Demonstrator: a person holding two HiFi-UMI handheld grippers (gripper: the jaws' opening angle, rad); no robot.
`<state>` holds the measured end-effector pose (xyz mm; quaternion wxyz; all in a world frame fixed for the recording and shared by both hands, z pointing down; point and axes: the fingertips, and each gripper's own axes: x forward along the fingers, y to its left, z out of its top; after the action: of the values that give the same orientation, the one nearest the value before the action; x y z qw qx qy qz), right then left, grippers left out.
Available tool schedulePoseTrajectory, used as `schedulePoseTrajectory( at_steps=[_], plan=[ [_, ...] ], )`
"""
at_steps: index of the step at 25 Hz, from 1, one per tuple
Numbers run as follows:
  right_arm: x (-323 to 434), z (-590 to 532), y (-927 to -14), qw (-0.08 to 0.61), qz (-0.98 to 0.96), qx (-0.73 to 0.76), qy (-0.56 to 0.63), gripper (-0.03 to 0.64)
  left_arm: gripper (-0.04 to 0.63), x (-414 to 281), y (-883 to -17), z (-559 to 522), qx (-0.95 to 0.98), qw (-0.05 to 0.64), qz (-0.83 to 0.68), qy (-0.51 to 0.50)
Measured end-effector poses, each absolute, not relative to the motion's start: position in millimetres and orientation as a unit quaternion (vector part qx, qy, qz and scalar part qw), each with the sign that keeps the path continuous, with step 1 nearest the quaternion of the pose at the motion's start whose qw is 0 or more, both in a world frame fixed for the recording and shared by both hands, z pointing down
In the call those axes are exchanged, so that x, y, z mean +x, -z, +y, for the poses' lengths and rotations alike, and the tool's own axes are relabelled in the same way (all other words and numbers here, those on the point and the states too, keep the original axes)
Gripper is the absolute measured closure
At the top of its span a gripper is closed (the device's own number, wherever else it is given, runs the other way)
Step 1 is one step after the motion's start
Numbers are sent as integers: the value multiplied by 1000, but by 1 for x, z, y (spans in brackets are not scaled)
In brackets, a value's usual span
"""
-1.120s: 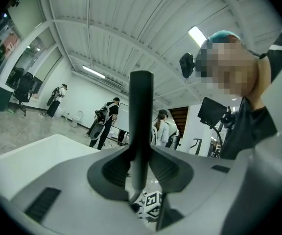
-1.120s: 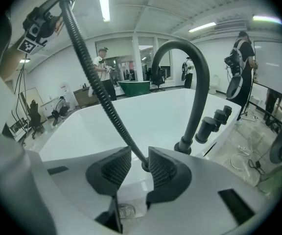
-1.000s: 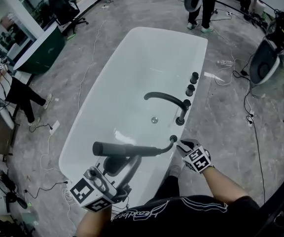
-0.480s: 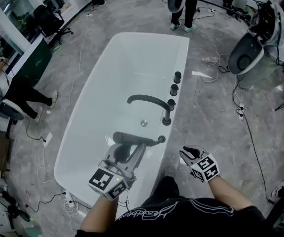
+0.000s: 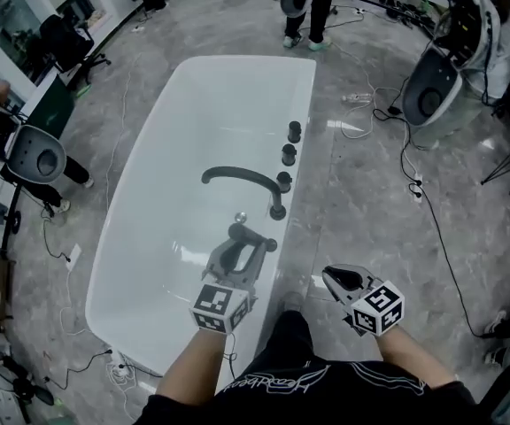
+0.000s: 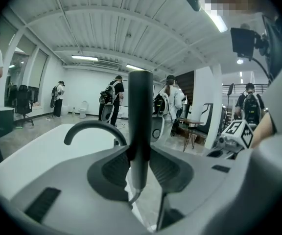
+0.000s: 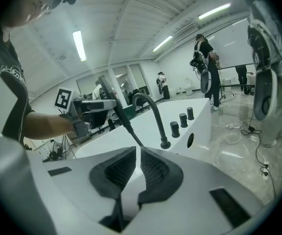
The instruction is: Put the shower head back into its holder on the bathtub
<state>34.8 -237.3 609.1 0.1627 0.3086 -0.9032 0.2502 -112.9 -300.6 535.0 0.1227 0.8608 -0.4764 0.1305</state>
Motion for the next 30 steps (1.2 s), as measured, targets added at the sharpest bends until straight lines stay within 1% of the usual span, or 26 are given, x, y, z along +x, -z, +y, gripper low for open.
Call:
schedulePoseTrajectory(
  at_steps=[6, 10, 15, 30],
  plan=[
    [44, -230, -618, 172, -897, 307, -268, 580, 472, -119, -588, -318, 838, 143, -503, -156],
    [57, -225, -623, 160, -887, 321, -292, 580, 472, -117, -620, -317, 828, 154, -510, -175],
    [64, -224, -628, 160, -882, 328, -298, 580, 472, -118, -659, -322, 817, 164, -520, -187],
    [72, -231, -641, 173, -870, 335, -318, 580, 472, -115, -721, -324, 799, 186, -534, -202]
  ],
)
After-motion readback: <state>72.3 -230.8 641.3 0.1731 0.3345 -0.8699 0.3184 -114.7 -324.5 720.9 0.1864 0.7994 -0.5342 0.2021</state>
